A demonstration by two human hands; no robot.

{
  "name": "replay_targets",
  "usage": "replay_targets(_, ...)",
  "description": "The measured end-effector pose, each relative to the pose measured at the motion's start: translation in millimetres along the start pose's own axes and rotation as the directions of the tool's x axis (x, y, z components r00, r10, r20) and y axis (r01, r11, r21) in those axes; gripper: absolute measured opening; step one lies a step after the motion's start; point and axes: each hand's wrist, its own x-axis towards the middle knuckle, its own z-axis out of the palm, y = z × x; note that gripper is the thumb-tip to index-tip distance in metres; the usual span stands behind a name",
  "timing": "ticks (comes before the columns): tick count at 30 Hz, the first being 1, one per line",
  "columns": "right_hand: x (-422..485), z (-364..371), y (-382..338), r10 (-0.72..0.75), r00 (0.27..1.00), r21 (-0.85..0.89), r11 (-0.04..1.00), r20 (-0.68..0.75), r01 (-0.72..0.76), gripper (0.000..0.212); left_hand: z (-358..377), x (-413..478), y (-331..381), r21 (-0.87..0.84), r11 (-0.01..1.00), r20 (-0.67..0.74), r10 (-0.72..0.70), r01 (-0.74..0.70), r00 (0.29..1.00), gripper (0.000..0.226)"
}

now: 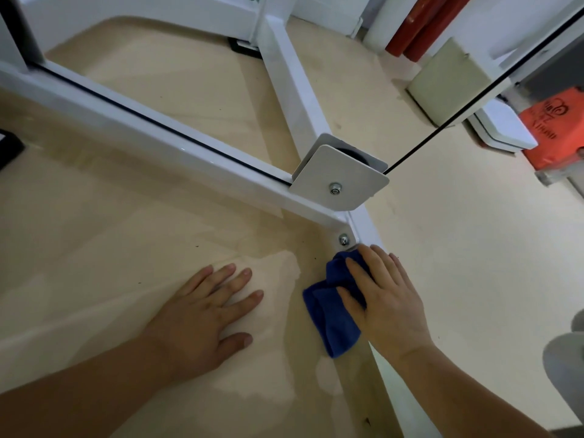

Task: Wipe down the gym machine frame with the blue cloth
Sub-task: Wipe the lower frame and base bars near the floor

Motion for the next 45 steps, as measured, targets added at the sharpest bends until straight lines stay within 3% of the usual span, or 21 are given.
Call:
replay_targets(5,12,3,15,-0.106,0.993,-0.075,0.992,-0.047,0.102,0.059,2,1,0,0.013,1.0,-0.009,-0.001,0.001,1.0,0.065)
replay_targets(6,18,1,16,-0.106,0.993,-0.085,0.991,-0.049,0.101,0.053,2,1,1,0.019,1.0,-0.011,-0.001,0.001,1.0,0.065)
replay_targets(8,26,1,14,-0.054,0.995,-0.071,0.996,-0.086,0.048,0.036,1,1,1,0.029,1.0,-0.016,0.005,-0.004,1.0,0.065)
replay_targets(11,15,-1,2,0.085,0.994,0.036,0.996,-0.064,-0.083,0.035,0,1,0,0.032,0.999,0.0,0.001,-0.001,1.0,0.066)
replay_targets(13,-6,1,-3,0.09,0.992,0.058,0.995,-0.09,-0.085,0.025,-1,1,-1,0.037,0.999,0.006,-0.003,0.003,1.0,0.066)
replay_targets(15,-29,2,-4,0.081,0.992,0.078,0.994,-0.1,-0.073,0.036,-1,1,-2,0.033,0.999,0.018,-0.002,0.002,1.0,0.066)
replay_targets(18,-47,1,2,0.076,0.99,0.036,0.997,-0.12,-0.073,0.035,1,1,-2,0.027,1.0,0.033,-0.008,0.008,0.999,0.066)
replay_targets(24,-6,-4,1,0.092,0.964,-0.038,0.994,-0.248,-0.105,0.042,2,0,-1,0.028,1.0,0.05,-0.011,0.01,0.999,0.067)
replay_targets(29,-81,5,-14,0.193,0.959,0.025,0.981,-0.21,-0.192,0.051,-1,1,-1,0.033,0.999,0.077,-0.022,0.019,0.997,0.067)
replay_targets(35,-54,-3,6,0.091,0.985,-0.023,0.995,-0.147,-0.096,0.045,-3,1,0,0.046,0.998,0.096,-0.042,0.038,0.995,0.068)
replay_targets(41,-98,-5,-10,0.294,0.948,0.125,0.952,-0.122,-0.279,0.039,-10,4,0,0.05,0.998,0.141,-0.055,0.049,0.988,0.07)
replay_targets(45,-147,-9,-12,0.308,0.948,0.113,0.948,-0.085,-0.298,0.038,-12,4,5,-0.005,0.998,0.16,-0.069,0.07,0.985,0.075)
